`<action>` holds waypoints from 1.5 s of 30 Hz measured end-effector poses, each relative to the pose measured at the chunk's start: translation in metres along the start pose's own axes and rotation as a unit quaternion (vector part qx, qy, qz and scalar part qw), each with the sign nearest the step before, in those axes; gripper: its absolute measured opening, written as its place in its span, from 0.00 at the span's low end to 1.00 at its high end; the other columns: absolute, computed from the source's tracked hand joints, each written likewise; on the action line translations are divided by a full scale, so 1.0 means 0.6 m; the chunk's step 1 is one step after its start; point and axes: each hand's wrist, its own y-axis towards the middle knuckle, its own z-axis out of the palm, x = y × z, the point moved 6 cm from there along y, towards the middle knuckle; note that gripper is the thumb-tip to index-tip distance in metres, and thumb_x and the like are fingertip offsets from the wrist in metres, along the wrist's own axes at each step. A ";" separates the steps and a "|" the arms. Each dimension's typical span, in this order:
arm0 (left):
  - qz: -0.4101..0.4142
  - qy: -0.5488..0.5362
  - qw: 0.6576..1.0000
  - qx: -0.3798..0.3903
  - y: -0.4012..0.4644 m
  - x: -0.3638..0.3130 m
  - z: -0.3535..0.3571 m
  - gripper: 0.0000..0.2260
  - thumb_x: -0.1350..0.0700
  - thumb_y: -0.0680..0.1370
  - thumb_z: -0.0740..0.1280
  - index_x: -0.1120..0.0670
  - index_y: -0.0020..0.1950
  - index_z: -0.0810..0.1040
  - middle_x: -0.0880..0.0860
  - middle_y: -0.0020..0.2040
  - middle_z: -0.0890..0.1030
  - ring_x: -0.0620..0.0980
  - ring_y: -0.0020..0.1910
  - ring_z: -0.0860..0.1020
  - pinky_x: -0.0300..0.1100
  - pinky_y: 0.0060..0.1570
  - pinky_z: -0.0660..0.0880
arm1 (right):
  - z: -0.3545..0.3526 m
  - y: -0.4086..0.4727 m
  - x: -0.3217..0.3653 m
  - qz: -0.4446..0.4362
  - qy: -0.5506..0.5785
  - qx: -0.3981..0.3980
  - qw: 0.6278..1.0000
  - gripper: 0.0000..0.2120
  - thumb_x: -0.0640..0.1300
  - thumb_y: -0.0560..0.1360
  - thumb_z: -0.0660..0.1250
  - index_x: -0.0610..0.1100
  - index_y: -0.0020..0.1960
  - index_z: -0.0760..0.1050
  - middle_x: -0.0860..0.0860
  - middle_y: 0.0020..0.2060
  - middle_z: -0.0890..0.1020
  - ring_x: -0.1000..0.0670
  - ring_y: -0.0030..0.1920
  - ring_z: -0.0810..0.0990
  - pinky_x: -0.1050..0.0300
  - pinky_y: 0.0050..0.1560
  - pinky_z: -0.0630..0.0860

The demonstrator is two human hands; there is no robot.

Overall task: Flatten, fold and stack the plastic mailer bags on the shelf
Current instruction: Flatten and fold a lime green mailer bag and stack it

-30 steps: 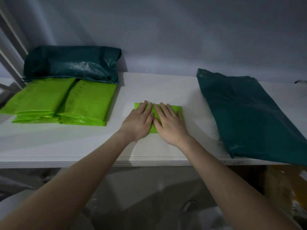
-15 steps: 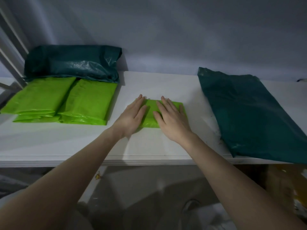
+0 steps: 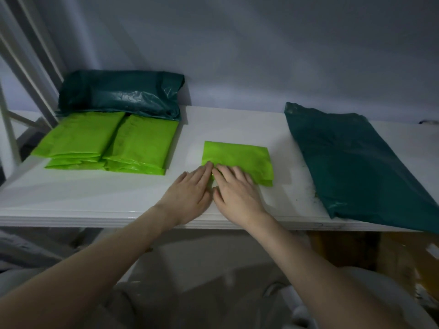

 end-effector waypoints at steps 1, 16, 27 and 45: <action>-0.007 0.012 1.000 0.020 -0.001 -0.003 0.009 0.38 0.44 0.70 0.34 0.61 0.76 0.49 0.58 0.77 0.51 0.52 0.76 0.55 0.49 0.71 0.56 | 0.001 0.000 0.001 0.001 -0.005 0.000 1.000 0.27 0.50 0.70 0.51 0.43 0.63 0.75 0.51 0.55 0.79 0.46 0.51 0.78 0.52 0.47 0.76; -0.098 -0.032 0.994 -0.037 0.024 -0.016 -0.010 0.32 0.42 0.73 0.39 0.50 0.77 0.46 0.54 0.75 0.62 0.53 0.73 0.61 0.49 0.69 0.58 | 0.008 0.012 -0.017 0.014 0.069 0.030 0.997 0.30 0.42 0.73 0.61 0.34 0.73 0.59 0.40 0.69 0.65 0.40 0.69 0.63 0.52 0.72 0.56; -0.123 0.038 0.992 -0.018 0.036 -0.034 -0.008 0.25 0.41 0.80 0.46 0.46 0.76 0.50 0.53 0.75 0.59 0.56 0.75 0.53 0.57 0.71 0.51 | -0.002 -0.006 -0.066 0.058 0.004 -0.004 0.998 0.26 0.51 0.75 0.59 0.41 0.69 0.65 0.47 0.66 0.69 0.44 0.64 0.66 0.49 0.61 0.66; 0.010 0.100 0.991 -0.087 0.065 -0.113 -0.015 0.25 0.48 0.76 0.49 0.57 0.67 0.73 0.54 0.67 0.74 0.53 0.67 0.72 0.53 0.65 0.67 | 0.002 -0.031 -0.113 0.109 0.002 0.046 0.993 0.27 0.49 0.76 0.57 0.42 0.73 0.59 0.47 0.68 0.66 0.44 0.66 0.64 0.48 0.65 0.63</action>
